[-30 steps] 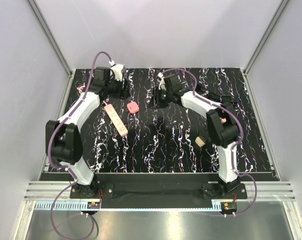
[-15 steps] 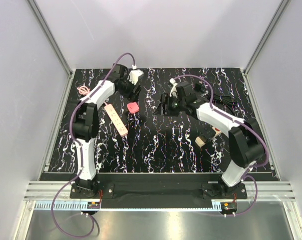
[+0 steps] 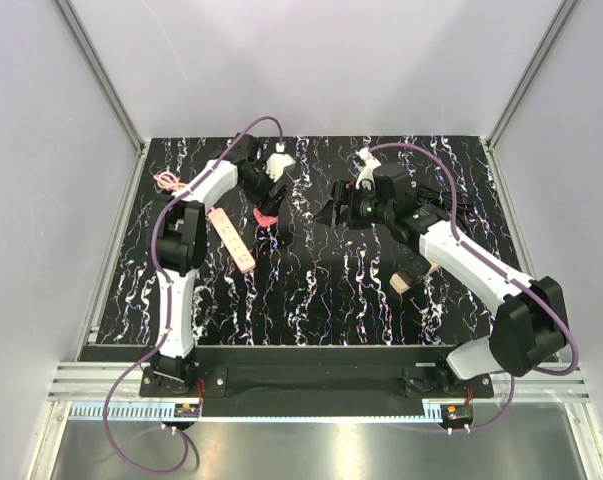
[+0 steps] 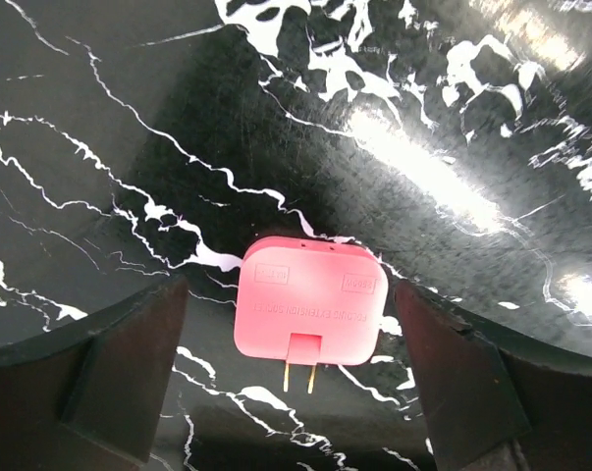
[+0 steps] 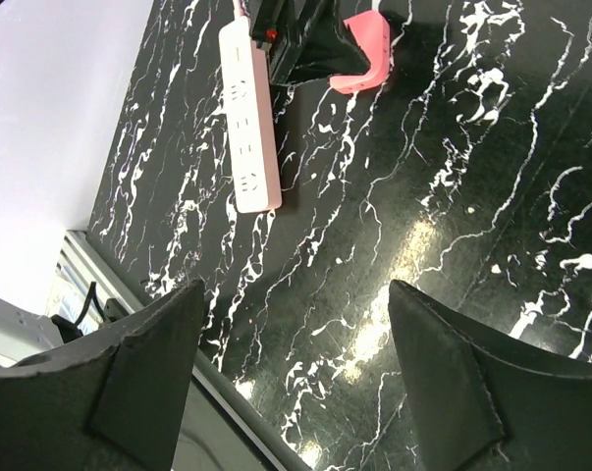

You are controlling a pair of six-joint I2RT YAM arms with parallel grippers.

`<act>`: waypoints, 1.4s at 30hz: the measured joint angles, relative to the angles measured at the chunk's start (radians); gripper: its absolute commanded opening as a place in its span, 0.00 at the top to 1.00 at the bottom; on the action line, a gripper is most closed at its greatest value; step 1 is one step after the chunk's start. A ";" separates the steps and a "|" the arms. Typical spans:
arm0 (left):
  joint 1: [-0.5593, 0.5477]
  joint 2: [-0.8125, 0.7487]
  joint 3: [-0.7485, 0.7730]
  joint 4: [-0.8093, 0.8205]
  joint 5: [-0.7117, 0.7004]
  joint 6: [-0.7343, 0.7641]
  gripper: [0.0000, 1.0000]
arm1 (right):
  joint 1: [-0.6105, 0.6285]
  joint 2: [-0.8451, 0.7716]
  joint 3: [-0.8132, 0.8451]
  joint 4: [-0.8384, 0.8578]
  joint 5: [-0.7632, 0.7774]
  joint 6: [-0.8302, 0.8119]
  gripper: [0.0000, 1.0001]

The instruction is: Insert the plug

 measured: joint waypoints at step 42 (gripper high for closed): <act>-0.068 -0.063 -0.080 -0.010 -0.124 -0.058 0.89 | -0.006 -0.126 -0.090 -0.026 0.103 -0.014 0.02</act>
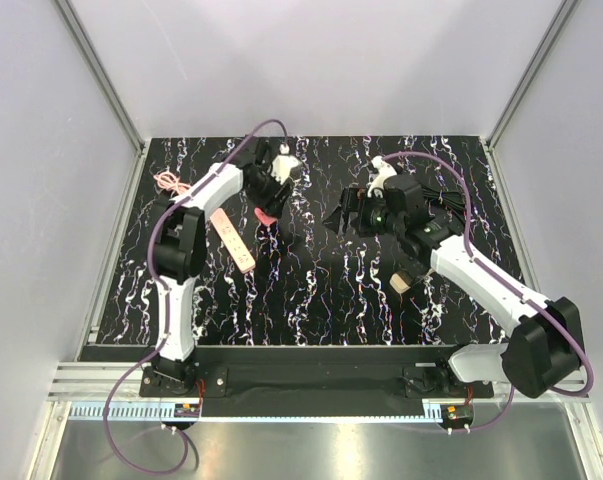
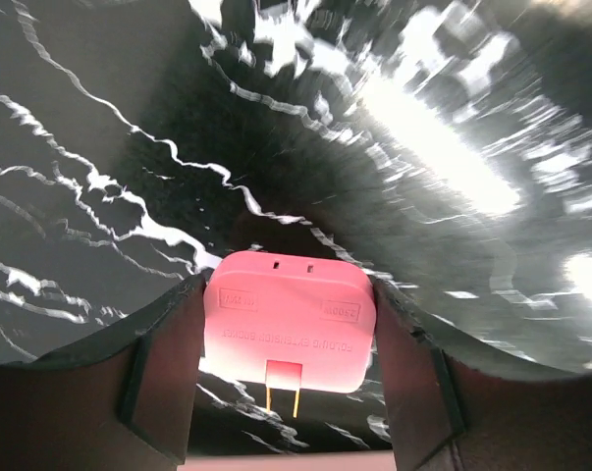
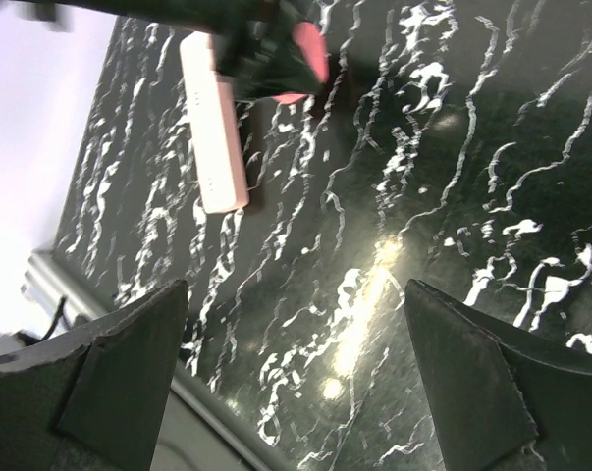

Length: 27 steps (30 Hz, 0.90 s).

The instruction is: Insert the plug

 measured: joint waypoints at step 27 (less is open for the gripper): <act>-0.092 -0.657 -0.663 1.095 0.177 -1.664 1.00 | 0.163 0.000 -0.201 0.821 0.193 -0.360 0.00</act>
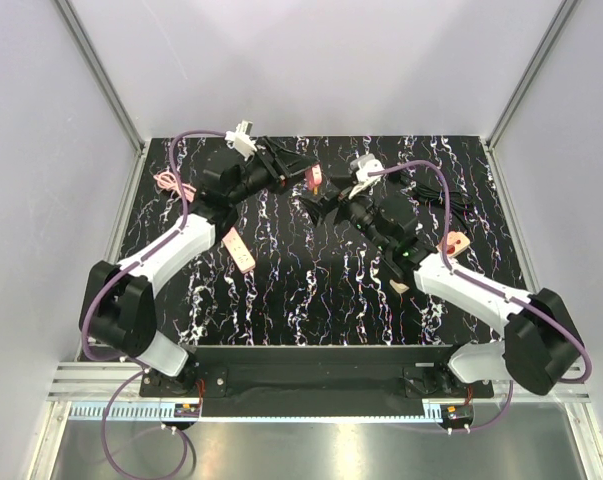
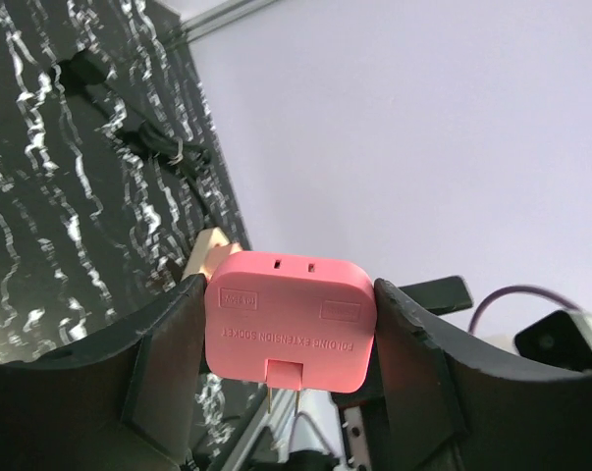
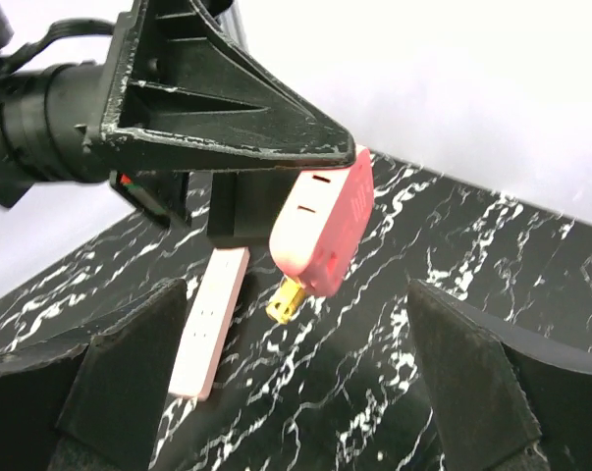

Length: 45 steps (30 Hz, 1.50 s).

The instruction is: Insert the plug

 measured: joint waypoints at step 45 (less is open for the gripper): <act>0.028 -0.502 -0.134 -0.116 0.564 0.706 0.20 | 0.038 -0.281 -0.154 -0.267 -0.404 0.138 1.00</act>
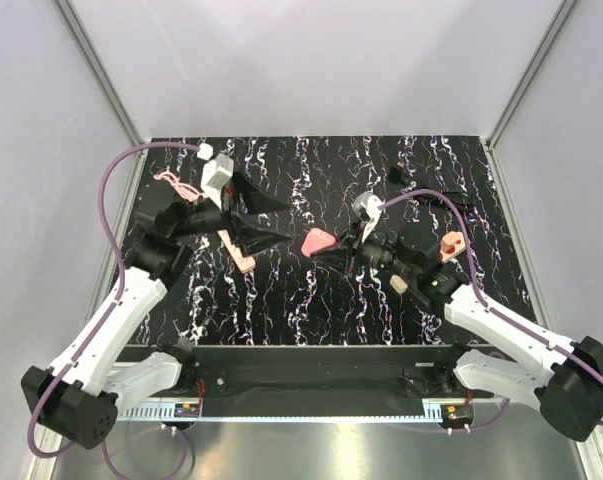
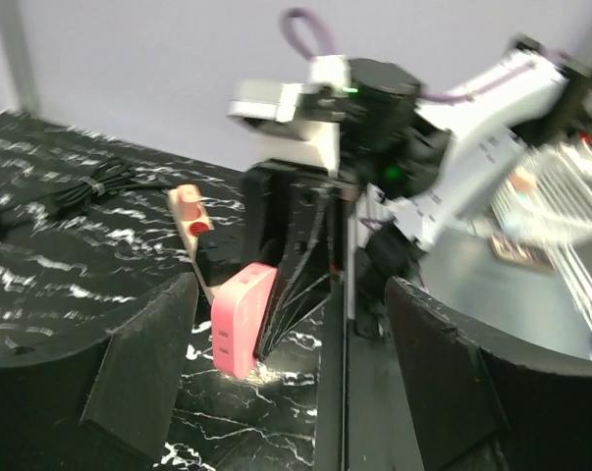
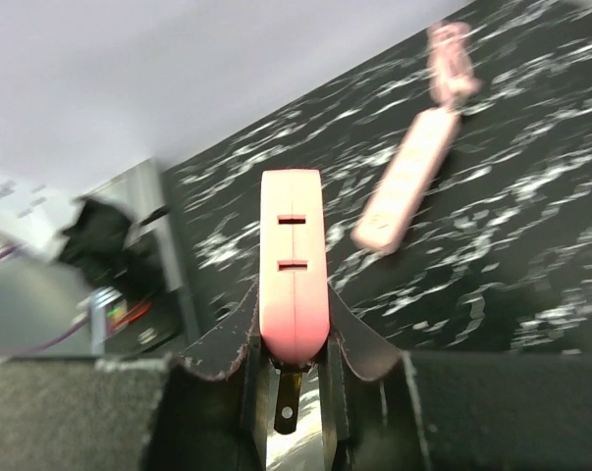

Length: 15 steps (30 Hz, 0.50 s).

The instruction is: Insert the plug

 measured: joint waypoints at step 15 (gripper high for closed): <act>-0.113 0.024 -0.003 -0.307 0.079 0.211 0.36 | 0.000 -0.009 -0.053 0.170 -0.285 0.200 1.00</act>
